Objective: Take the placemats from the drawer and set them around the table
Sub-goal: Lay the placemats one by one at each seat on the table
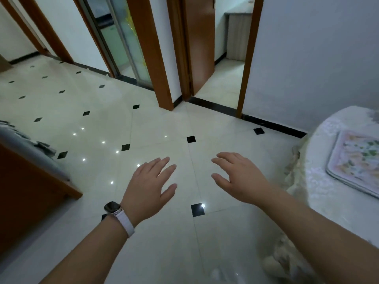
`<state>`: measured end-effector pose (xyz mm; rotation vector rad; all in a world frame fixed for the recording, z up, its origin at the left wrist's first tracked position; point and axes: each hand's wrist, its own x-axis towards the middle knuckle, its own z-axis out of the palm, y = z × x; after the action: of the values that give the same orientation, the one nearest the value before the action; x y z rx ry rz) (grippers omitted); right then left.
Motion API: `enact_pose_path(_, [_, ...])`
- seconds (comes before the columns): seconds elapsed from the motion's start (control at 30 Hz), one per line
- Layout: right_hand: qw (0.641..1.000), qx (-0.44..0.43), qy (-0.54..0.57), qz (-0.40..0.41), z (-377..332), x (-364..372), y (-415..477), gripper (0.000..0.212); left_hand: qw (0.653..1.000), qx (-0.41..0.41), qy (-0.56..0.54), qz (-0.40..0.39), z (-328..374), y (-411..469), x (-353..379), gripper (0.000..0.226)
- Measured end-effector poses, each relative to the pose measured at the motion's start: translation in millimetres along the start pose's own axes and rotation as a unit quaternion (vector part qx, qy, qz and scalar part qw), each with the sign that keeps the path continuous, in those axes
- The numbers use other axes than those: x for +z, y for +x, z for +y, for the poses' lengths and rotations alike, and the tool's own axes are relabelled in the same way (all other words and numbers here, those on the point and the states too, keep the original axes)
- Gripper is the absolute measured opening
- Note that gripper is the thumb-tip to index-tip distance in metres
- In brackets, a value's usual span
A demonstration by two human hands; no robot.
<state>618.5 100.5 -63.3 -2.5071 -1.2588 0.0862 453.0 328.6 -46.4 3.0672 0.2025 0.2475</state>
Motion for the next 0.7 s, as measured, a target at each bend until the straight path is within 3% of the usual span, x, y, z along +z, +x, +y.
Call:
enact_pose_path(0.37, [0.984,0.174,0.002,0.024,118,-17,17,0.050,0.984,0.163,-0.069,-0.026,46,194,63,0.056])
enact_pose_path(0.7, [0.948,0.316,-0.013,0.021,211,-25,110,0.051,0.954,0.275,-0.103,-0.053,32,384,120,0.053])
